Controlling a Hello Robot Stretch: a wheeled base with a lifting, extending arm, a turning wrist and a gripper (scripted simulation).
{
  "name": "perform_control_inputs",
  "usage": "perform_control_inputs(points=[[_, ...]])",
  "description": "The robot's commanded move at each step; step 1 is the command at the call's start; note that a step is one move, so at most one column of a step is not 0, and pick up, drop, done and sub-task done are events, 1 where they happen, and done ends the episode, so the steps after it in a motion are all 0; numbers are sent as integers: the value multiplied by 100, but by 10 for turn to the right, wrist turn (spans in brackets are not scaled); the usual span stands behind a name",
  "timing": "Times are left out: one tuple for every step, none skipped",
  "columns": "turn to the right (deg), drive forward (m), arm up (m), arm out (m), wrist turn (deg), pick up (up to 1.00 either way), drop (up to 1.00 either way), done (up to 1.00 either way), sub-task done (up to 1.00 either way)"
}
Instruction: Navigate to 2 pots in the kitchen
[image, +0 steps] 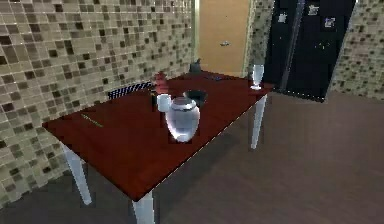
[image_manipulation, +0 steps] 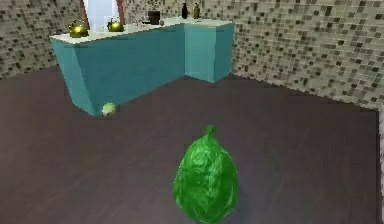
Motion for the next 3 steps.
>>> perform_control_inputs(points=[[360,0,0,0,0,0,0,0,0],[0,100,0,0,0,0,0,0,0],[450,0,0,0,0,0,0,0,0]])
